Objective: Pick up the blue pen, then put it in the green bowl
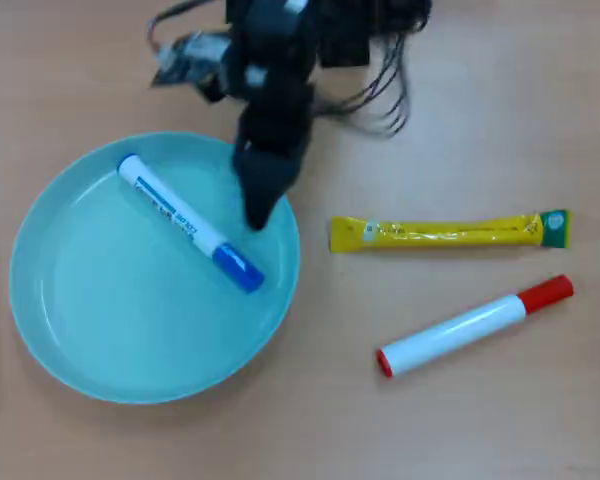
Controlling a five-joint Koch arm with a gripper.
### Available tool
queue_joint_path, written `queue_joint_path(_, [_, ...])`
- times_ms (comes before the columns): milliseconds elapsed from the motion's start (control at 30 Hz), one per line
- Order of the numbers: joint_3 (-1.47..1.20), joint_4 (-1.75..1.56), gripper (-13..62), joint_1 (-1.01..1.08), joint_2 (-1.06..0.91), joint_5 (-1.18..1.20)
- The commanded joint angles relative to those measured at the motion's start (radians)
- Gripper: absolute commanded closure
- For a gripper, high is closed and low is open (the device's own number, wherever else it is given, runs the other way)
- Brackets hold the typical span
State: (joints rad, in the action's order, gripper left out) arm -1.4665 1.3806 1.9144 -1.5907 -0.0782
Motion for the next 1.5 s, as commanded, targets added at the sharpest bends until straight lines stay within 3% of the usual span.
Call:
queue_joint_path(0, [-0.026,-0.087,-6.9,-0.037,-0.17,0.012])
queue_joint_path(500, [-0.589,-0.215,-3.2,-0.146,-0.653,0.048])
queue_joint_path(633, [-0.712,-0.278,7.1,-0.187,-0.71,0.067])
queue_joint_path(867, [-0.857,-0.374,35.7,-0.259,-0.782,0.081])
queue_joint_path(933, [-0.897,-0.399,41.0,-0.259,-0.782,0.081])
queue_joint_path(1467, [-1.48,-1.031,42.2,-0.249,-0.784,0.072])
